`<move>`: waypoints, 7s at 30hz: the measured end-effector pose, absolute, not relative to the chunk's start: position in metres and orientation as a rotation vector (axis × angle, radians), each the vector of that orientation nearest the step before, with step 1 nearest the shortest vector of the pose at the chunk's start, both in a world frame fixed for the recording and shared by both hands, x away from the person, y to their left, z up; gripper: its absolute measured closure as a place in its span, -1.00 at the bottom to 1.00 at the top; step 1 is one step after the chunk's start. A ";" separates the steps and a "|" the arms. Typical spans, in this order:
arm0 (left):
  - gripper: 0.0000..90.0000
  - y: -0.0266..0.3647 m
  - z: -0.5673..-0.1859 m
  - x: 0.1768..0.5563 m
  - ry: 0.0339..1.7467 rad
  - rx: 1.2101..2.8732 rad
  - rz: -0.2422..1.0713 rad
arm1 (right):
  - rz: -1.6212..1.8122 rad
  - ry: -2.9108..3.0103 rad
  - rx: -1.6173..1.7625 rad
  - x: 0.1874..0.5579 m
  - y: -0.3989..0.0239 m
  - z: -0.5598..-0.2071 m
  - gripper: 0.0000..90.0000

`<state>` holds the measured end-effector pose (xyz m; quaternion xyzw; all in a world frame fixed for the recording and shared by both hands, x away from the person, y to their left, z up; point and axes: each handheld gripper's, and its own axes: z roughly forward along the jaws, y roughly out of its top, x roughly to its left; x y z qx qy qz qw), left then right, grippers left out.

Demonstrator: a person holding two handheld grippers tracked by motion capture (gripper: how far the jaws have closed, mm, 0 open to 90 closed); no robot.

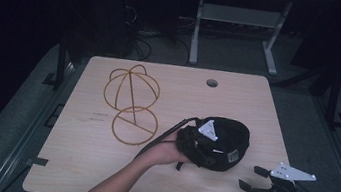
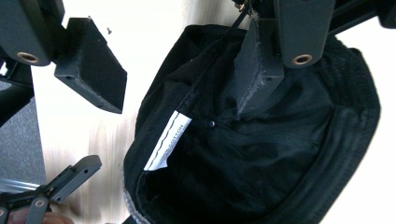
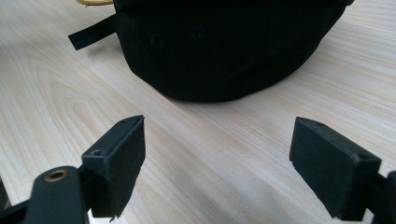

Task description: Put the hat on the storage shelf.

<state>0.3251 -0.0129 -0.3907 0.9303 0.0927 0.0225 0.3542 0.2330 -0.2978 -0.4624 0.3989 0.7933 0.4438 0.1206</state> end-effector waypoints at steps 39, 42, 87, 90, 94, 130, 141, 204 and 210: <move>0.77 -0.013 -0.400 0.325 0.152 2.421 -0.033 | 1.283 2.356 1.157 0.235 -0.293 -0.465 -0.63; 0.79 -0.011 -0.395 0.326 0.155 2.382 -0.053 | 1.313 2.348 1.154 0.235 -0.292 -0.464 -0.66; 0.82 -0.026 -0.331 0.313 0.026 2.183 -0.200 | 1.557 2.146 0.905 0.226 -0.273 -0.433 0.85; 0.80 -0.023 -0.333 0.315 0.052 2.194 -0.179 | 1.548 2.154 0.915 0.226 -0.272 -0.433 0.86; 0.74 -0.020 -0.335 0.315 0.075 2.211 -0.148 | 1.539 2.159 0.924 0.226 -0.271 -0.433 0.87; 0.07 0.063 -0.352 0.298 0.281 2.204 0.071 | 1.508 2.136 1.002 0.242 -0.291 -0.412 0.91; 0.02 0.086 -0.375 0.290 0.313 2.229 0.068 | 1.461 2.158 0.973 0.252 -0.291 -0.388 0.91; -0.18 0.115 -0.416 0.276 0.341 2.238 0.128 | 1.565 2.265 0.717 0.331 -0.206 -0.251 0.93; -0.18 0.114 -0.416 0.275 0.343 2.243 0.117 | 1.584 2.267 0.695 0.339 -0.194 -0.240 0.93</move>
